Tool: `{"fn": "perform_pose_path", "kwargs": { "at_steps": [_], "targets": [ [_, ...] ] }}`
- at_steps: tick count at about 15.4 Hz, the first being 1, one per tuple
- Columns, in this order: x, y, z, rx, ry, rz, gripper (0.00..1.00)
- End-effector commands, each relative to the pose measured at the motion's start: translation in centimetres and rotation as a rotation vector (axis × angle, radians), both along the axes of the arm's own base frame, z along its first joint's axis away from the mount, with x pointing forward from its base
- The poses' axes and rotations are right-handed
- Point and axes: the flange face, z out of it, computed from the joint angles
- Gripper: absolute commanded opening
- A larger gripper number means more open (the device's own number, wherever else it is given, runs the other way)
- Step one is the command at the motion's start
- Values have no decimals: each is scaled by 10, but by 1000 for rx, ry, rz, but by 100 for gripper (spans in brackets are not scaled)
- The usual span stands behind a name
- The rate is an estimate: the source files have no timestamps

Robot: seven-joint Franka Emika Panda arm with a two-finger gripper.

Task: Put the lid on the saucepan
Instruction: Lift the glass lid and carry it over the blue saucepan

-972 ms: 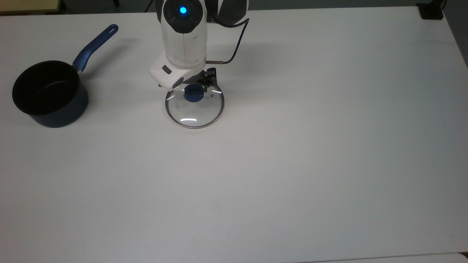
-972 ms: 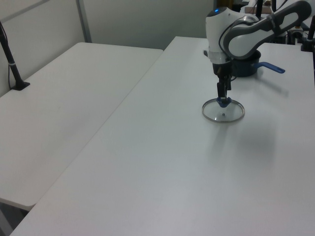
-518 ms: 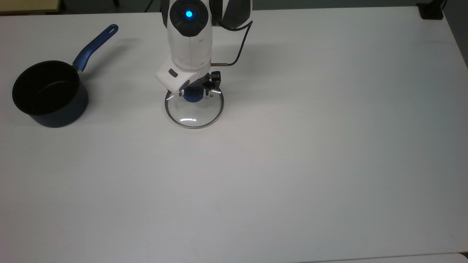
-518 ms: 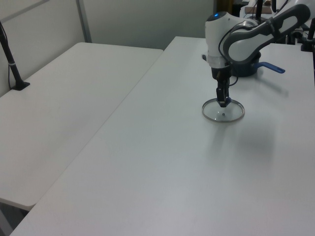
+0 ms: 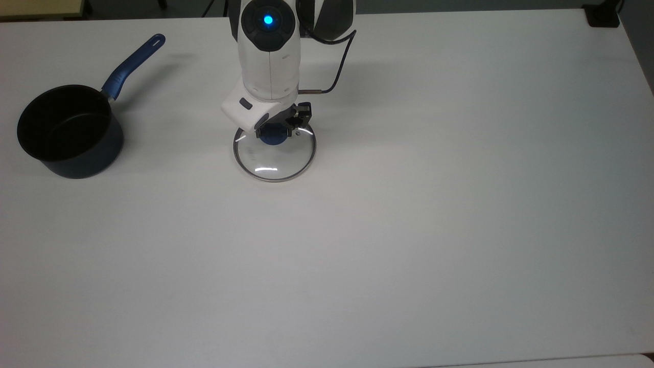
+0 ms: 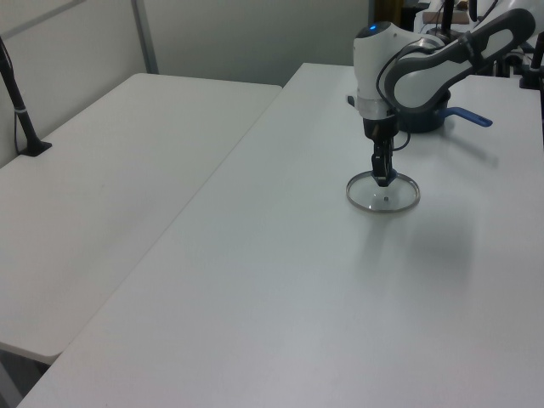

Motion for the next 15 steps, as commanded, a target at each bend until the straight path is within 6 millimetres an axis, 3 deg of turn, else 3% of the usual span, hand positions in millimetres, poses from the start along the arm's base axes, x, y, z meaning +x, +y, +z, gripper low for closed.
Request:
{"fn": "perform_pose_path", "kwargs": {
  "at_steps": [1, 3, 5, 9, 11, 15],
  "targets": [
    [-1, -14, 42, 24, -36, -27, 31],
    [10, -37, 83, 17, -39, -67, 31],
    [21, -76, 120, 5, -79, -120, 31],
    [24, -162, 163, -20, -154, -123, 31],
    [24, -208, 165, -59, -155, -100, 31],
    [14, -293, 152, -82, -133, -82, 31]
  ]
}}
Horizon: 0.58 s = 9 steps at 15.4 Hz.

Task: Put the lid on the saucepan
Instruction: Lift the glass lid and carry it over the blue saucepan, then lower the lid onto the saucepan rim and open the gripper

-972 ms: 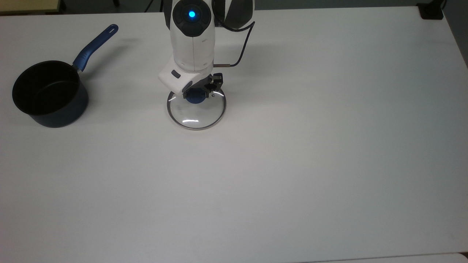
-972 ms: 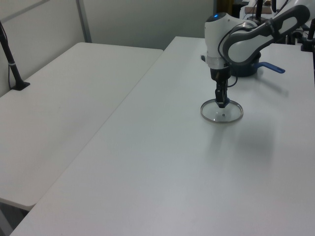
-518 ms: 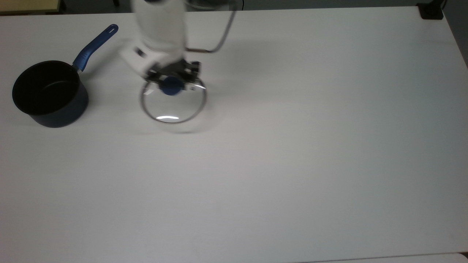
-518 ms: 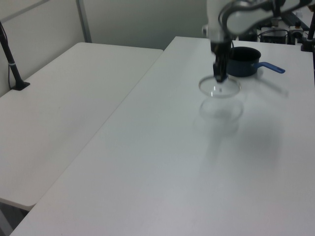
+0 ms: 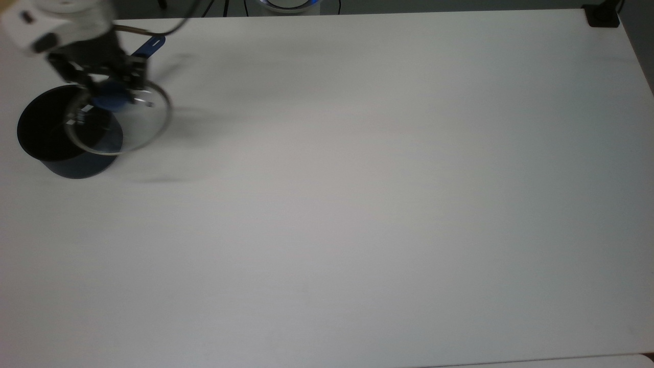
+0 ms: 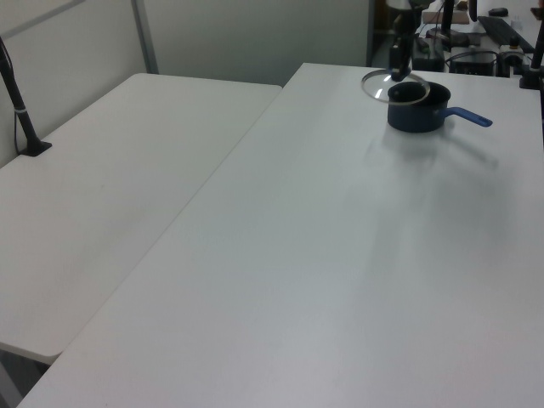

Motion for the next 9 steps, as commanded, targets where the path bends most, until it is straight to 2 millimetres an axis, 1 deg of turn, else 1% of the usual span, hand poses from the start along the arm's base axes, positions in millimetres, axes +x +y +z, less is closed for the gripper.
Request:
{"fn": "perform_pose_path", "kwargs": {
  "at_steps": [1, 2, 5, 7, 9],
  "targets": [
    [1, -64, -10, -30, 28, 35, 31],
    [1, -78, -14, -35, 26, 32, 31],
    [-4, -104, -22, -46, 17, 43, 31],
    [-8, -112, -26, -45, 28, 58, 31],
    [-8, -117, -38, -38, 46, 55, 31]
  ]
}}
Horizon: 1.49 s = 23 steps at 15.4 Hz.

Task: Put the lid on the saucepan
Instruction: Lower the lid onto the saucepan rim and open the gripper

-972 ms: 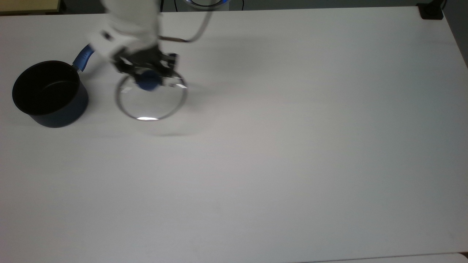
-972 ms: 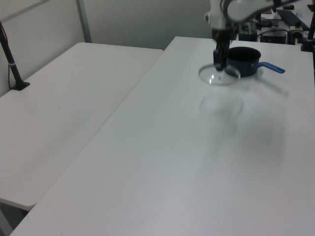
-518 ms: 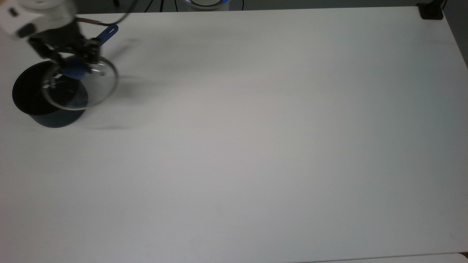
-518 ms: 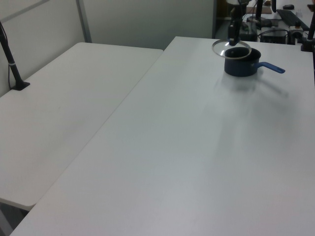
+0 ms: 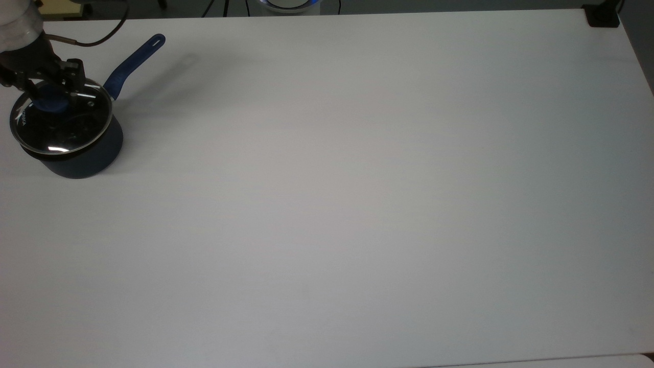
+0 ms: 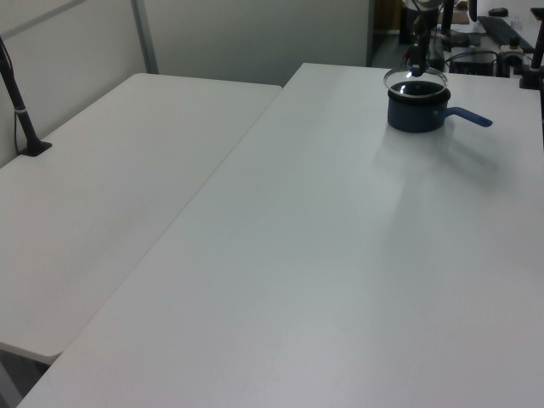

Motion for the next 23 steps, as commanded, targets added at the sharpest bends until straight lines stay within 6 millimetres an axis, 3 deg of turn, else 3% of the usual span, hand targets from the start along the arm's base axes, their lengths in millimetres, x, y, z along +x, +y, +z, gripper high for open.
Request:
{"fn": "perform_pose_path", "kwargs": {
  "at_steps": [1, 13, 14, 15, 16, 17, 20, 22, 23],
  "targets": [
    [3, -7, -5, -15, 8, 26, 31],
    [2, -14, -25, -12, 14, 15, 34],
    [1, -14, -28, -9, 19, 13, 38],
    [1, -14, -28, -10, 17, 9, 51],
    [0, -15, -29, -10, 18, 5, 79],
    [-1, -16, -32, -10, 19, 2, 100],
    [-1, -14, -29, -7, 22, 2, 100],
    [-2, -6, -9, -10, -7, -28, 100],
    [-1, 9, 3, -5, -12, -66, 100]
  ]
}}
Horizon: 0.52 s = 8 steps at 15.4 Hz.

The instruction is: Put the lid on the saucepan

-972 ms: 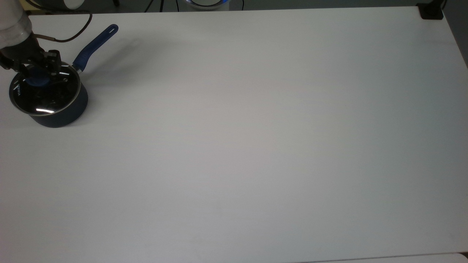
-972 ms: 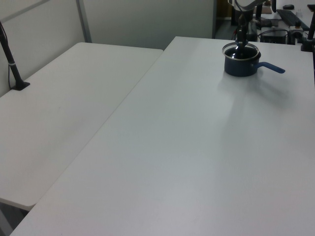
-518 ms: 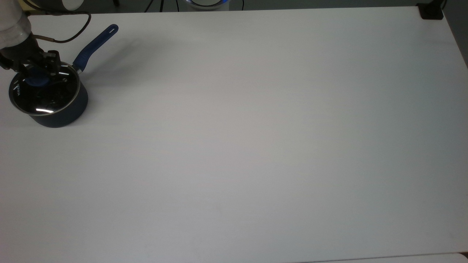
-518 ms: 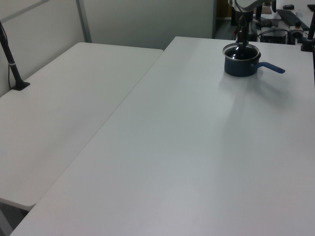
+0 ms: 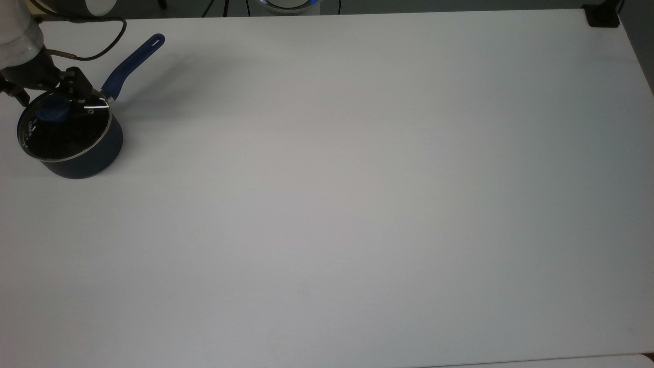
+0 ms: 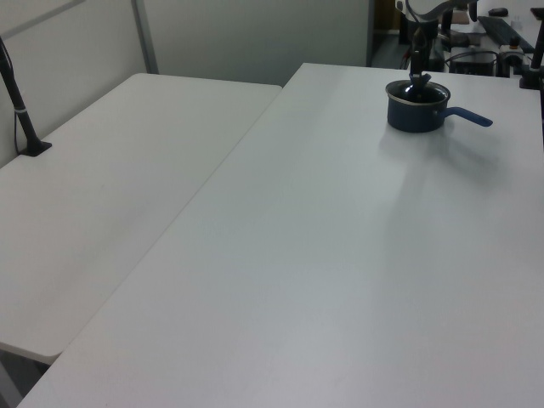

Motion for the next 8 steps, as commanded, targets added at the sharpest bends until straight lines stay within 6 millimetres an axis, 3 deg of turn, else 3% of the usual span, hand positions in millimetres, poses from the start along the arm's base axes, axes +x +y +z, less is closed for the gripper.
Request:
{"fn": "perform_pose_path", "kwargs": {
  "at_steps": [1, 3, 8],
  "targets": [
    [8, 52, 37, -5, -26, -85, 100],
    [24, 114, 56, -7, -44, -135, 100],
    [34, 262, 91, 4, -53, -188, 100]
  ]
}}
